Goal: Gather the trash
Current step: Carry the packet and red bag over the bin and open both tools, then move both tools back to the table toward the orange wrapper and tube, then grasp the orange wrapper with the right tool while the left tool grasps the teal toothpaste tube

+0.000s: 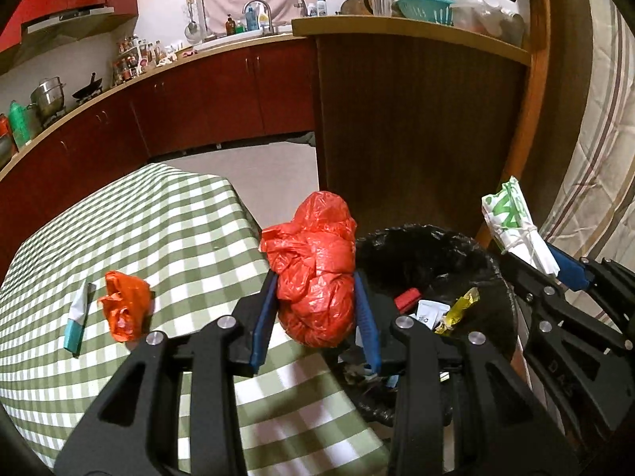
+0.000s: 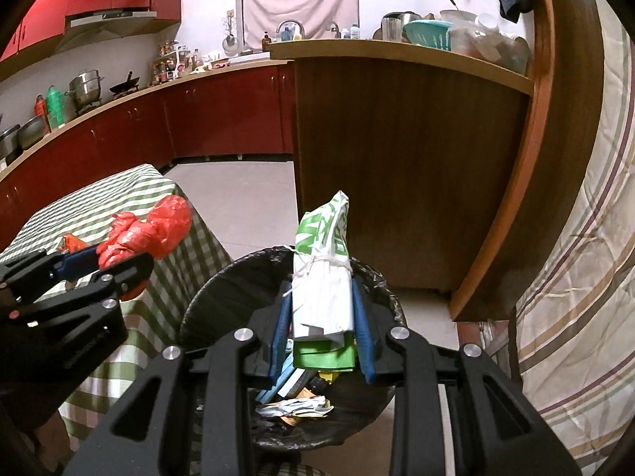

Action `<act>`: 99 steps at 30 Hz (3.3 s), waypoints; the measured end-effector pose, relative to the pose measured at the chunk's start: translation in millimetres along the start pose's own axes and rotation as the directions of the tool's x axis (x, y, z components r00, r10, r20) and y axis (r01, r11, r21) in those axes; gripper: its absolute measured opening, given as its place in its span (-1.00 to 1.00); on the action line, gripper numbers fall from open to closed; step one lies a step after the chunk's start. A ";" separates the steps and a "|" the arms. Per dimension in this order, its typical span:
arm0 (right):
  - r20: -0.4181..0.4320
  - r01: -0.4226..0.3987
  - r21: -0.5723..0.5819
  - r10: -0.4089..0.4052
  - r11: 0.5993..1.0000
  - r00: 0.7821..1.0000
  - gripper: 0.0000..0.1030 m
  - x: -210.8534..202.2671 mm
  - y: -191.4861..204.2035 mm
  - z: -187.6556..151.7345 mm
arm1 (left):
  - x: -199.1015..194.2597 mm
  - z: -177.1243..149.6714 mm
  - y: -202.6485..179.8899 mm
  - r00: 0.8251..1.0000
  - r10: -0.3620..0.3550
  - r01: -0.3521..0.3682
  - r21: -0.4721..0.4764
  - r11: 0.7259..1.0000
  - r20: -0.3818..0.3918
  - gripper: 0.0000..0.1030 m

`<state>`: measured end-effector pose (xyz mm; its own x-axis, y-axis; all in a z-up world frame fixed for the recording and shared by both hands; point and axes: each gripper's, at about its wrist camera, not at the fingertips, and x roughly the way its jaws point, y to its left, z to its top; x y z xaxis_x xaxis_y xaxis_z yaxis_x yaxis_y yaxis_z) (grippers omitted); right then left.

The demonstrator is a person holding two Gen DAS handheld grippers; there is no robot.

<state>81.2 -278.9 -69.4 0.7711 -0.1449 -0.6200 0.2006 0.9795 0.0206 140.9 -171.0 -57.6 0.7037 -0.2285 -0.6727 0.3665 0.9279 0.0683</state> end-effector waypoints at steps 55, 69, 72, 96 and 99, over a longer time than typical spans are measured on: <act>-0.027 -0.212 -0.125 0.210 0.969 0.977 0.15 4.7 147.0 24.8 | -68.7 -36.6 192.6 0.957 0.284 -0.290 -0.213 0.933 -0.059 0.43; -0.108 -0.296 -0.210 0.278 0.932 0.954 0.17 22.2 230.6 29.4 | -82.5 -70.5 287.7 0.922 0.364 -0.387 -0.315 0.867 -0.132 0.50; -0.119 -0.287 -0.232 0.266 0.929 0.957 0.17 26.4 242.3 29.2 | -84.3 -76.3 302.0 0.917 0.373 -0.398 -0.332 0.855 -0.140 0.50; -0.140 -0.245 -0.272 0.213 0.931 0.967 -0.21 29.6 253.0 23.3 | -73.5 -76.0 296.5 0.926 0.350 -0.378 -0.326 0.866 -0.144 0.50; -0.127 -0.236 -0.261 0.209 0.936 0.970 -0.21 26.7 239.3 24.9 | -69.6 -71.2 281.2 0.935 0.327 -0.353 -0.312 0.882 -0.136 0.51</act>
<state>164.8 -51.9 -61.5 0.7132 0.0821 -0.6961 -0.1520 0.9876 -0.0393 151.7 126.8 -44.1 0.6954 0.1292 -0.7069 -0.1147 0.9910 0.0682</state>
